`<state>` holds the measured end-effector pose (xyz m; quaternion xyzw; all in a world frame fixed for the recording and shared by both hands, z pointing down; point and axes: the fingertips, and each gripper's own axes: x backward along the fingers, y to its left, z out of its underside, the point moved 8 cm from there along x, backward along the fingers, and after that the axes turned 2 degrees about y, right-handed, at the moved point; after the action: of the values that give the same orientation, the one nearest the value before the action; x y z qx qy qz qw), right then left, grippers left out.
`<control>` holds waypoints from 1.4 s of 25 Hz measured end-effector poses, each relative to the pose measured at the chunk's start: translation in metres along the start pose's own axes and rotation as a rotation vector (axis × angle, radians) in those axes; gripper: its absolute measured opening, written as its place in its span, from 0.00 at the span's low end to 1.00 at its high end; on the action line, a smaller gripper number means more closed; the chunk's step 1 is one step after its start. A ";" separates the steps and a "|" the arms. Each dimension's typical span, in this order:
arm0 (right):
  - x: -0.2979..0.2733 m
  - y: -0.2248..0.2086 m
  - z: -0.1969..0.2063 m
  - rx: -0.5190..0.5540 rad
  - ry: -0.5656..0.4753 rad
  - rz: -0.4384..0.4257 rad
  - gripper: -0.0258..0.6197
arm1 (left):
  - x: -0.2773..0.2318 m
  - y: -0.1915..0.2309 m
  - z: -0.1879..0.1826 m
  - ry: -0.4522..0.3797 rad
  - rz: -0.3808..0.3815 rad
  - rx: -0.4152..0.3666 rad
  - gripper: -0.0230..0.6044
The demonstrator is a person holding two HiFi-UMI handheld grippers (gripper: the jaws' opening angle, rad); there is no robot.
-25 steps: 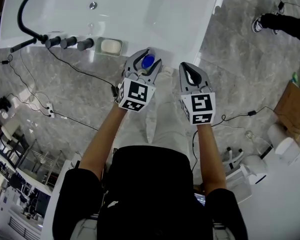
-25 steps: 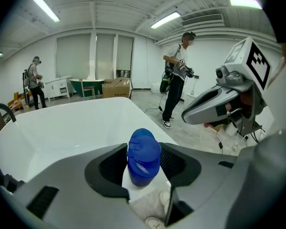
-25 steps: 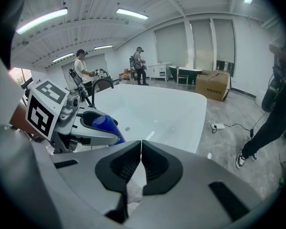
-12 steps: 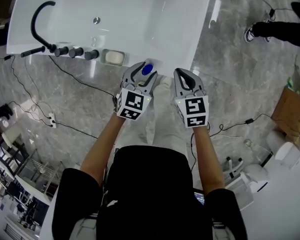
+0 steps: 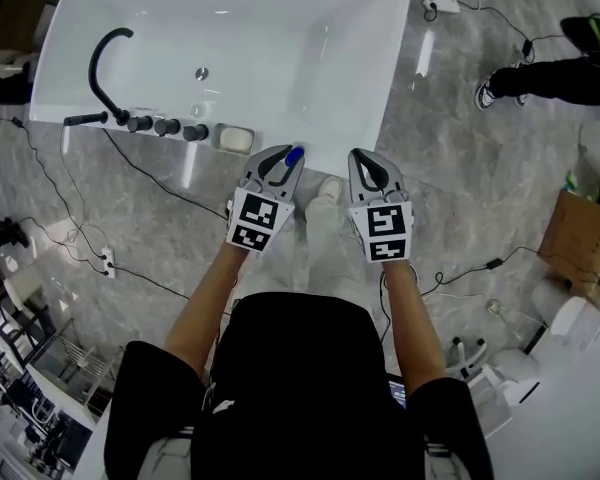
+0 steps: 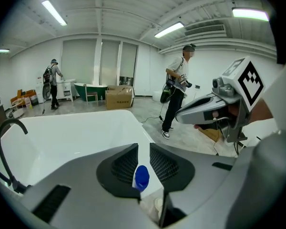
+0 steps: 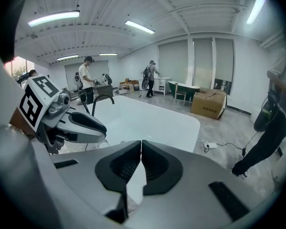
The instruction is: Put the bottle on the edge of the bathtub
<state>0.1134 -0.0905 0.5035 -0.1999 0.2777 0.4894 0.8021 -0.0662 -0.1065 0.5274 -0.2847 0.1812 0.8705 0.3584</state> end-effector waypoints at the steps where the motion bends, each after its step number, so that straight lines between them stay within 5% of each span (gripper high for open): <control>1: 0.005 0.000 -0.004 0.003 -0.009 0.008 0.07 | 0.006 0.000 -0.007 -0.017 -0.002 0.006 0.17; 12: 0.075 0.004 -0.055 -0.009 -0.161 0.066 0.07 | 0.078 -0.013 -0.075 -0.128 -0.031 0.018 0.06; 35: 0.182 0.003 -0.167 0.001 -0.446 0.112 0.07 | 0.195 -0.031 -0.211 -0.430 -0.149 -0.159 0.06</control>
<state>0.1358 -0.0655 0.2593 -0.0706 0.1042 0.5654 0.8152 -0.0799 -0.0931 0.2388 -0.1328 0.0103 0.8936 0.4287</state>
